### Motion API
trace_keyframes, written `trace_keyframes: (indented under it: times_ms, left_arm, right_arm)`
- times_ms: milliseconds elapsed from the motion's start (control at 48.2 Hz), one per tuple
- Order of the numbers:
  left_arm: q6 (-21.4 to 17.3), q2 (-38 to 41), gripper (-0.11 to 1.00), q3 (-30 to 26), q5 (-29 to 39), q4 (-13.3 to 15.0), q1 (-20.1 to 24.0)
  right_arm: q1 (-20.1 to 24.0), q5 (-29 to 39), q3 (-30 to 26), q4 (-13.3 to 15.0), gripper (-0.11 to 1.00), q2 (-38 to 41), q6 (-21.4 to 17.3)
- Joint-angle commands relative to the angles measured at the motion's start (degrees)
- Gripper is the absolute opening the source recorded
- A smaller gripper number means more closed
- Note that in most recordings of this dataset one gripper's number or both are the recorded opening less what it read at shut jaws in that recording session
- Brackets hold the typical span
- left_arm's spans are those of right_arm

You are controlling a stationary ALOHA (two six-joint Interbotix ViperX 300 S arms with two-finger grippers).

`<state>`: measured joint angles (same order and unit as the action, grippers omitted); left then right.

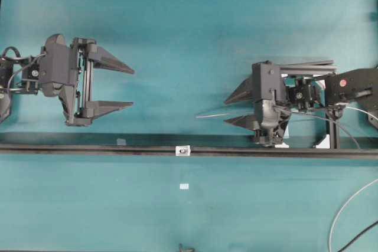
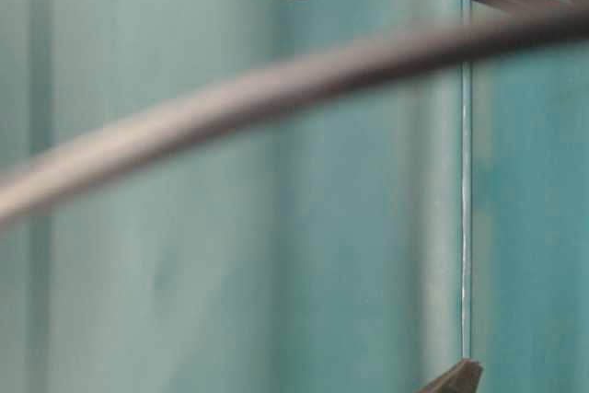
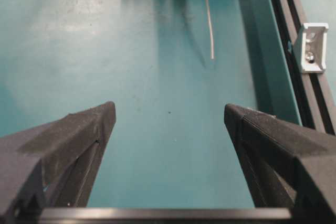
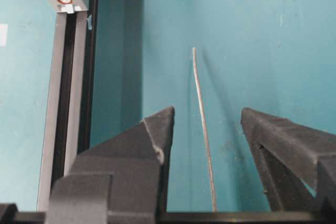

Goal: Insert the wire through the hole in the metal fitting marked with a red label.
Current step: 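Lower the right gripper over the grey wire end near the frame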

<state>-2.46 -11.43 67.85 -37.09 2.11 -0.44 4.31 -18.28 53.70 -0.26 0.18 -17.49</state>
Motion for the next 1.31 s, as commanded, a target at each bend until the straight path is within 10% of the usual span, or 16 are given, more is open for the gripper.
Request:
trace_keyframes:
  times_ms: [0, 1286]
  left_arm:
    - [0.1, -0.4, 0.64, -0.2, -0.4, 0.1, -0.2]
    - [0.1, -0.4, 0.63, 0.2, -0.3, 0.0, -0.2]
  right_arm:
    - [0.3, -0.3, -1.2, -0.1, 0.56, -0.3, -0.1]
    - [0.3, 3.9, -4.3, 0.1, 0.42, 2.9, -0.5]
